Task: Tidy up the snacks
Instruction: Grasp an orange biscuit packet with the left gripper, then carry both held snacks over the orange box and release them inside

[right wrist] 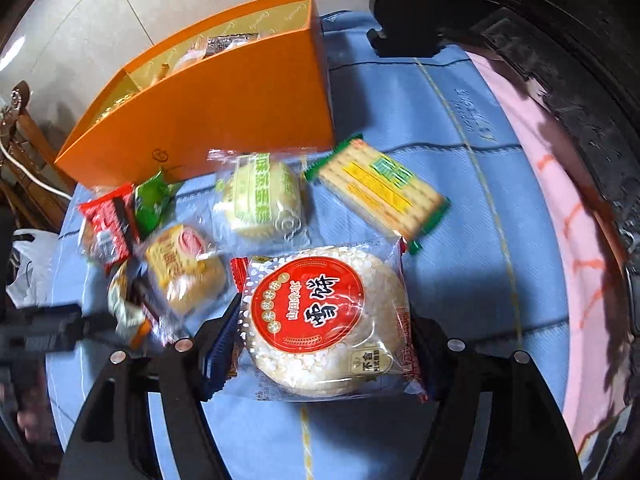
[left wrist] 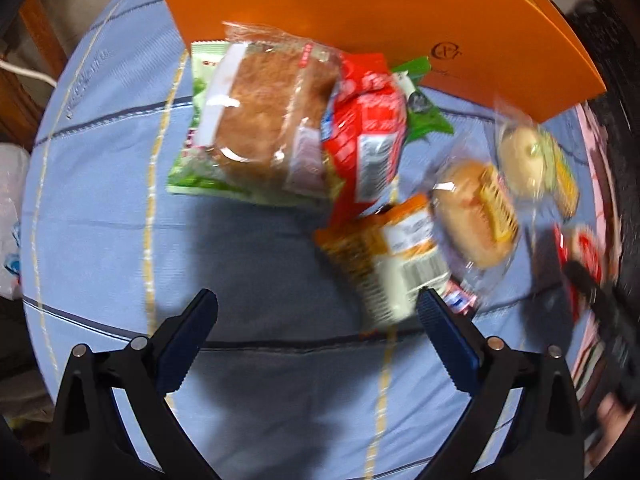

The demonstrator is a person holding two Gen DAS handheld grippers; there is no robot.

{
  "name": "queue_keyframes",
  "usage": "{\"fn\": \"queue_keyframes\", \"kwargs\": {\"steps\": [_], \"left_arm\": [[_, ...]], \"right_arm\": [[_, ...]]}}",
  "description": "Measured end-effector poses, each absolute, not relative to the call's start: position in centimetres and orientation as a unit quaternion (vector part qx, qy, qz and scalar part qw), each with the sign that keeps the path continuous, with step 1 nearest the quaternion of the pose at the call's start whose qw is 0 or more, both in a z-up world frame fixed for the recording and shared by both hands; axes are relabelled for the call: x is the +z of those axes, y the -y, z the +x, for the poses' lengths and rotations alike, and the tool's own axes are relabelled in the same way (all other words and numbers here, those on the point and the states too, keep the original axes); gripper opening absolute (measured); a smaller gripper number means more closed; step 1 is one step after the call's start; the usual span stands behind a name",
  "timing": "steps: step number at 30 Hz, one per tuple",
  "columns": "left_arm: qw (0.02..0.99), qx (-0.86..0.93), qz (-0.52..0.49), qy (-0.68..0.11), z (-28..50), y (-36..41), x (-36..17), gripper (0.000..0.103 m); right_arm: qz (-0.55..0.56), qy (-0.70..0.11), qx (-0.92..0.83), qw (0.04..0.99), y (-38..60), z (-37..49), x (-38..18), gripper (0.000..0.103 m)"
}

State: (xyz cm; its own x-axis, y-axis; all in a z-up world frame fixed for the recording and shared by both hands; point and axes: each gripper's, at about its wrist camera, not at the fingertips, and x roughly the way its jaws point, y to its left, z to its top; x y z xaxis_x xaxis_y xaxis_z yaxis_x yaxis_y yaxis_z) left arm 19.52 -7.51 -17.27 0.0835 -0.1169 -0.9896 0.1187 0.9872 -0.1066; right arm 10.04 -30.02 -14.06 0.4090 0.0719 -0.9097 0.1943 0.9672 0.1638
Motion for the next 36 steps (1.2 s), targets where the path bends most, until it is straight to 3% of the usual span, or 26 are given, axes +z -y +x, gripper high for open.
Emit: {"fn": "queue_keyframes", "kwargs": {"steps": [7,18,20,21,22,27,36], "left_arm": [[0.701,-0.054,-0.113,-0.702,21.8,9.1,-18.5,0.099],[0.693,-0.021,-0.115,-0.711,21.7,8.3,-20.3,0.098],[0.708,-0.026,-0.105,-0.698,21.6,8.9,-19.8,0.085],[0.717,-0.060,-0.112,-0.685,21.5,9.5,-18.9,0.052],[0.716,-0.077,-0.105,-0.686,21.4,10.3,-18.4,0.040],[0.757,-0.089,-0.015,-0.648,20.0,10.7,-15.2,0.037],[0.816,-0.097,0.014,-0.570,17.6,4.5,-9.0,0.037]], "right_arm": [[0.132,-0.541,-0.017,0.831,29.8,9.1,-13.8,0.073],[0.111,-0.536,0.016,0.837,27.5,10.4,-12.9,0.073],[0.108,-0.536,0.018,0.837,27.4,10.4,-12.8,0.073],[0.108,-0.536,0.019,0.837,27.4,10.4,-12.7,0.073],[0.108,-0.533,0.018,0.839,27.5,10.3,-12.5,0.073],[0.115,-0.516,0.016,0.849,28.1,10.0,-11.1,0.073],[0.091,-0.472,0.054,0.875,25.3,11.4,-7.4,0.073]]}}
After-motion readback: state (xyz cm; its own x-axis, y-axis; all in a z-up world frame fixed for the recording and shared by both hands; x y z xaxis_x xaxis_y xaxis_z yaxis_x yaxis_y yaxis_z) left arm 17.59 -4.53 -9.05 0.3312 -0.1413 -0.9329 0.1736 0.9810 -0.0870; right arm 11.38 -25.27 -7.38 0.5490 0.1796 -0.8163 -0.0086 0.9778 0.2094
